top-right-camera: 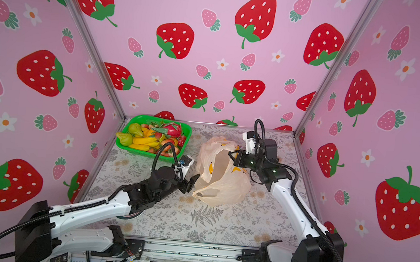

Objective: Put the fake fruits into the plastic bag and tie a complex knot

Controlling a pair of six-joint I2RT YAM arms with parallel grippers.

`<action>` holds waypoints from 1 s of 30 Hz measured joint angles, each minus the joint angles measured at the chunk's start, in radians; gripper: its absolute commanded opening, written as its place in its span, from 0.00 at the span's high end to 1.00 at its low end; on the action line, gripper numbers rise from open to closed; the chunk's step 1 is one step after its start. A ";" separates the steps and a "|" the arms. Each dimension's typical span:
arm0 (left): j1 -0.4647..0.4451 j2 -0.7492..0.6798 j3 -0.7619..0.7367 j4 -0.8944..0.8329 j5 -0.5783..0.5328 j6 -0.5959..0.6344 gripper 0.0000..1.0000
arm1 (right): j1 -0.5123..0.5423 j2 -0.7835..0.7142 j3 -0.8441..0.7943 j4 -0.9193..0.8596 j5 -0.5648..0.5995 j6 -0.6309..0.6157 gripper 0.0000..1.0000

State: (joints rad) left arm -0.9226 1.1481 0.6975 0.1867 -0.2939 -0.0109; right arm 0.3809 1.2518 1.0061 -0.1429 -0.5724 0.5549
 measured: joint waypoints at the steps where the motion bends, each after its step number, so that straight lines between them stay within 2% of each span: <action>1: -0.025 -0.017 -0.013 0.007 -0.010 0.020 0.08 | 0.007 0.000 -0.011 0.015 0.006 0.021 0.99; 5: -0.099 -0.032 -0.033 0.044 -0.044 0.080 0.04 | 0.035 0.000 -0.031 0.042 0.020 0.058 0.99; 10: -0.140 0.040 -0.006 0.060 -0.084 0.151 0.03 | 0.074 0.001 -0.031 0.067 0.038 0.081 0.99; 14: -0.146 0.103 0.050 0.079 -0.129 0.167 0.10 | 0.086 0.004 -0.031 0.067 0.054 0.069 0.97; 16: -0.146 0.122 0.077 0.100 -0.155 0.163 0.18 | 0.086 0.005 -0.030 0.051 0.064 0.033 0.96; 22: -0.129 0.153 0.121 0.131 -0.166 0.119 0.55 | 0.086 0.024 0.033 -0.094 0.090 -0.176 0.95; 29: -0.064 0.143 0.140 0.108 -0.082 -0.003 1.00 | 0.087 0.028 0.103 -0.212 0.109 -0.375 0.89; 30: -0.053 0.135 0.148 0.088 -0.060 -0.024 1.00 | 0.089 0.030 0.113 -0.227 0.132 -0.392 0.89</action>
State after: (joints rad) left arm -0.9756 1.2827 0.8459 0.2749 -0.3538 -0.0349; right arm 0.4702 1.2816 1.1194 -0.3698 -0.4404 0.1631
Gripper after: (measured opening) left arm 0.050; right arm 0.101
